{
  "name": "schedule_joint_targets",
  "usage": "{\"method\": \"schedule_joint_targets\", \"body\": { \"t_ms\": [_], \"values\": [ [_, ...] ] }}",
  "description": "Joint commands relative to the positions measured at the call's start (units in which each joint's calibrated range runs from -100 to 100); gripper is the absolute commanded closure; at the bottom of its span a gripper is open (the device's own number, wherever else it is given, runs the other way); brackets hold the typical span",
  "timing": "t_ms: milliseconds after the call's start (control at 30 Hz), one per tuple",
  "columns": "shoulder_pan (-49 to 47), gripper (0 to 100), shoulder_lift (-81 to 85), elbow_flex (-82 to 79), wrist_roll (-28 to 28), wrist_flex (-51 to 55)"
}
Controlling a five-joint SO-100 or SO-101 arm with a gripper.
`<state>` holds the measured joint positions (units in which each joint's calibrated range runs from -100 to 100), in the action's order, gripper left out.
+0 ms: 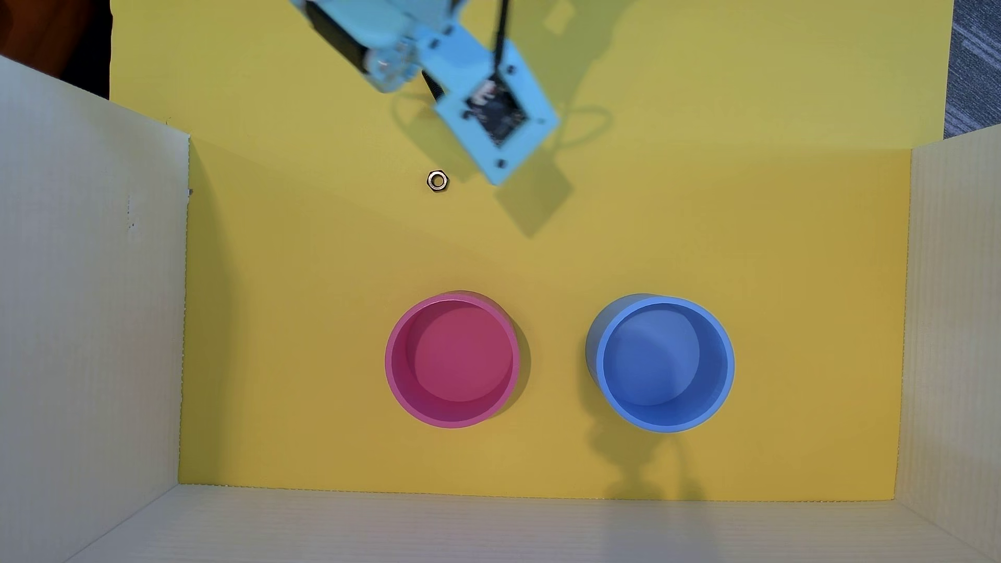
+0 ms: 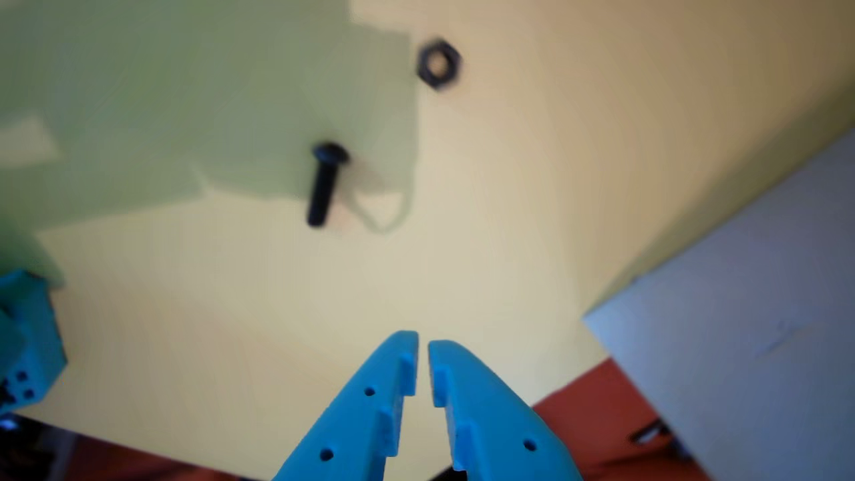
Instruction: Pick up the bolt and place it in the pink box
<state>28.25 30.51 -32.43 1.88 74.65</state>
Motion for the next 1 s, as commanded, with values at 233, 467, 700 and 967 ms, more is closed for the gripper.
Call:
{"method": "schedule_joint_targets", "body": {
  "t_ms": [233, 467, 700, 967],
  "values": [
    [2.58, 98, 2.40, -3.80, 3.98, -0.22],
    [-0.59, 93, 17.47, -20.08, 4.03, -3.05],
    [1.99, 91, 21.85, -22.70, 4.35, -5.71],
    [-1.76, 91, 13.35, -28.13, 4.08, -11.28]
  ]
}}
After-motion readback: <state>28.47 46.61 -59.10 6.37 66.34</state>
